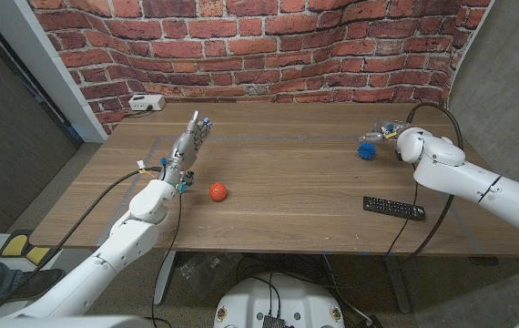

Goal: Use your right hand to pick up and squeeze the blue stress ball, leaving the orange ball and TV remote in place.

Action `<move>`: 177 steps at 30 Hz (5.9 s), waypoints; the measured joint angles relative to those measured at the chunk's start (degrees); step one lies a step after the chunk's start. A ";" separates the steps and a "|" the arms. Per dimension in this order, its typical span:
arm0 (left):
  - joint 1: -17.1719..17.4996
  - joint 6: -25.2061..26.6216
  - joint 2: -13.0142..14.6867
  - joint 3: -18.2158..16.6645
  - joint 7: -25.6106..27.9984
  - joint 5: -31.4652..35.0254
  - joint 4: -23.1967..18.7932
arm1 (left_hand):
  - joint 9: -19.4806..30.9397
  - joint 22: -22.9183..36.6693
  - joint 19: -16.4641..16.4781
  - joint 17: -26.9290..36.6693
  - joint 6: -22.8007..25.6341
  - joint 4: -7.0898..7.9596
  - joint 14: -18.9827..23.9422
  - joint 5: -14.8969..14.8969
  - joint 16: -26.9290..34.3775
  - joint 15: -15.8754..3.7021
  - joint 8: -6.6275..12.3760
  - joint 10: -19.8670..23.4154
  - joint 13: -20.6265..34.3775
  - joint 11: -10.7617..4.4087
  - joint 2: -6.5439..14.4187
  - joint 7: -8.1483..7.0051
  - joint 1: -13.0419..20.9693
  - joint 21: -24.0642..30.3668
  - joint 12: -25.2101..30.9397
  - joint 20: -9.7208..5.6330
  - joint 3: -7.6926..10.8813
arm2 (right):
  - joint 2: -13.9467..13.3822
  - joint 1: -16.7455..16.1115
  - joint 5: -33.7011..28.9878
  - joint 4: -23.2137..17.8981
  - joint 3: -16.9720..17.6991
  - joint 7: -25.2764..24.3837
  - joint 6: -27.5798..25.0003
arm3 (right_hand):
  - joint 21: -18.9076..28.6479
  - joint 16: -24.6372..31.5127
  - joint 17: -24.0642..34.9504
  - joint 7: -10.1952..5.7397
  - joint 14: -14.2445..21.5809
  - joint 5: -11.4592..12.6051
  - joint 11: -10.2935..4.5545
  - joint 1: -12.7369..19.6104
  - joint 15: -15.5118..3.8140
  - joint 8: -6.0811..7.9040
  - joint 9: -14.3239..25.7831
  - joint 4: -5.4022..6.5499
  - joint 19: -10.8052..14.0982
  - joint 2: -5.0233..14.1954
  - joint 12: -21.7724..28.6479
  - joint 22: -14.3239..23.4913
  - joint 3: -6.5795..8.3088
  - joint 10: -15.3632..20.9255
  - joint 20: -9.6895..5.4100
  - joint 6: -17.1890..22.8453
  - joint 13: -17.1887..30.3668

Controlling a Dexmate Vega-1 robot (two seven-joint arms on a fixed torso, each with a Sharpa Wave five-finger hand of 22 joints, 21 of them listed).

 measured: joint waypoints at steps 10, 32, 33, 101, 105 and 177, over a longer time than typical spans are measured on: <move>-0.07 0.34 -0.12 0.07 0.43 0.17 -0.27 | 0.00 0.00 0.00 0.00 0.31 0.00 0.32 -0.22 0.00 -0.32 0.00 0.00 0.00 0.00 0.00 -0.31 0.00 0.00 0.00 0.00 0.00 | 0.85 1.14 -1.12 1.73 -1.54 0.94 -0.12 | -0.27 0.00 0.00 0.04 0.23 0.00 0.00 2.15 -0.23 0.00 0.00 -0.28 0.62 -0.18 0.00 0.00 0.28 0.00 -0.23 -0.05 0.00; -0.14 0.78 -0.14 -0.02 1.01 0.21 -0.48 | -0.01 -0.01 0.31 0.00 1.04 0.25 0.32 -0.43 0.00 -0.32 0.00 0.53 0.00 -0.07 0.31 -0.42 0.31 0.00 0.00 0.31 -0.25 | 3.18 3.31 -3.23 5.54 -4.55 2.32 -0.59 | 0.20 0.23 0.00 -0.30 3.50 0.62 -1.18 8.89 -2.06 0.62 -0.01 0.21 5.92 -1.30 0.45 0.01 1.54 2.83 -0.76 1.12 0.00; -0.15 0.78 -0.14 -0.04 1.01 0.21 -0.47 | -0.01 0.00 0.31 0.00 1.04 0.25 0.35 -0.43 0.00 -0.29 0.00 0.53 0.00 -0.07 0.31 -0.42 0.31 0.00 0.00 0.31 -0.25 | 3.18 3.31 -3.28 5.54 -4.55 2.36 -0.67 | 0.41 0.23 0.00 -0.33 4.02 0.62 -1.25 9.25 -2.16 0.84 -0.01 0.21 6.49 -1.56 0.45 0.01 1.54 3.32 -0.95 1.45 0.00; -1.56 3.06 -0.31 0.03 1.02 -1.06 0.16 | -0.01 -0.01 1.04 0.00 4.00 0.25 2.68 -1.07 0.01 0.00 0.00 2.25 0.00 -0.18 1.84 -0.72 1.11 -0.44 0.00 1.02 -0.24 | 4.91 -2.48 -2.19 1.79 -0.43 -12.79 -0.96 | 5.38 2.03 0.94 -4.45 25.46 0.15 -4.82 29.16 -6.43 3.56 0.26 1.09 25.05 2.82 2.26 0.41 6.54 19.35 -4.19 15.93 -0.17; -1.67 3.07 -0.30 0.05 1.03 -0.96 0.15 | -0.01 -0.01 1.04 0.00 4.00 0.25 2.68 -1.07 0.01 0.00 0.00 2.25 0.00 -0.18 1.96 -0.72 1.23 -0.44 0.00 1.02 -0.24 | 4.37 -3.82 -1.45 0.06 1.06 -14.86 0.25 | 5.38 2.03 0.94 -4.45 25.45 0.15 -4.81 29.32 -6.43 3.34 0.26 1.09 25.05 2.86 2.04 0.41 6.53 19.35 -4.19 15.92 -0.17; -1.88 2.63 0.13 0.90 0.88 0.81 -2.11 | -0.01 -0.01 1.33 0.00 4.41 0.00 3.28 -1.51 0.01 0.00 0.00 2.81 0.00 -0.12 2.49 -1.13 1.75 -0.44 0.00 1.33 -0.48 | 2.57 -22.06 -3.20 -11.64 17.22 -36.67 12.45 | 18.05 4.61 1.97 -9.67 43.45 -0.01 -8.73 36.39 -8.61 5.28 0.78 1.47 33.99 0.26 3.61 3.34 4.33 38.06 -7.37 37.97 -0.04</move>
